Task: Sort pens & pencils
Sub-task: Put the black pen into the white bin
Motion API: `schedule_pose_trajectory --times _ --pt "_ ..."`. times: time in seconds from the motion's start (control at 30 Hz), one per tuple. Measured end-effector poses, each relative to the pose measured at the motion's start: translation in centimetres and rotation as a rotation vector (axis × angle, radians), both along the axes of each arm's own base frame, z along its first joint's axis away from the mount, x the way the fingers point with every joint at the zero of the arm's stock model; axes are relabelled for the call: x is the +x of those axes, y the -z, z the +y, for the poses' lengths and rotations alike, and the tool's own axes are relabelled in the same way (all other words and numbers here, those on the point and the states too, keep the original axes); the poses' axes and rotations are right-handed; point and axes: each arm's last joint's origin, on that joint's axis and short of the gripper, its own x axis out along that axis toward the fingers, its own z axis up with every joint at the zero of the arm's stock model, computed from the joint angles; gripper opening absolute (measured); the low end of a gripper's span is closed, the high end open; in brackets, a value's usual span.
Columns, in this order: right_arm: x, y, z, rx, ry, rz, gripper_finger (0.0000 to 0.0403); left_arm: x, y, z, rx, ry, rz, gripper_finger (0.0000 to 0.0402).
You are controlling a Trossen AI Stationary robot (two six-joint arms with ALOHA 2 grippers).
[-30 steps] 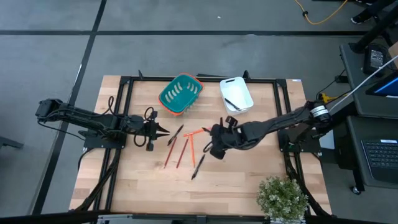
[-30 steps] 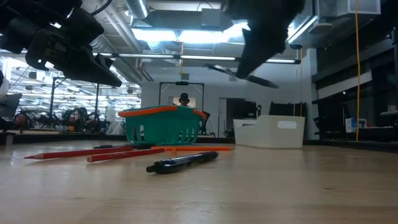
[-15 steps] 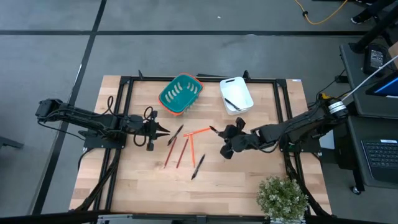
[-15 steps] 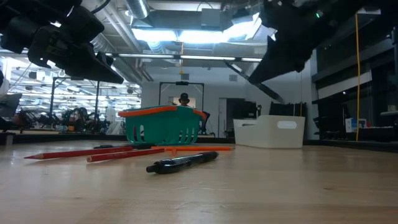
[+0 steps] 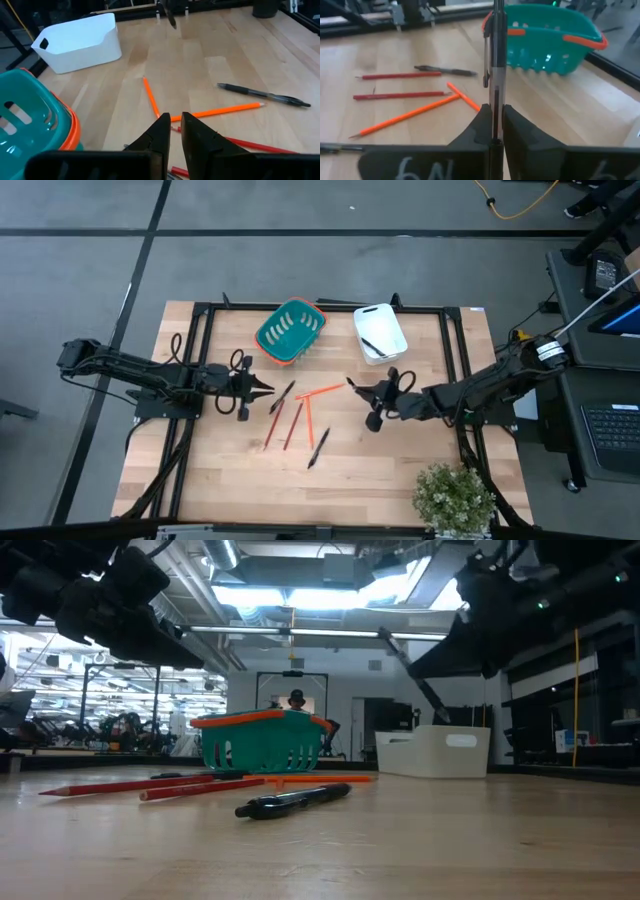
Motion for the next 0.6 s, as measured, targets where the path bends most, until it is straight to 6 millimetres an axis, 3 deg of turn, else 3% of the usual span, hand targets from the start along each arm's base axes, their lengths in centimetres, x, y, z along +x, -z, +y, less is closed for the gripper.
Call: schedule_pose_trajectory --times 0.4,0.6 --pt "-1.2 0.7 -0.6 -0.064 0.067 -0.082 0.0025 0.0 0.0 0.0 -0.002 -0.016 -0.002 0.0041" --pt "-1.6 0.8 -1.0 -0.112 0.204 -0.098 0.0025 0.0 0.0 0.0 -0.002 -0.016 -0.002 0.0041"
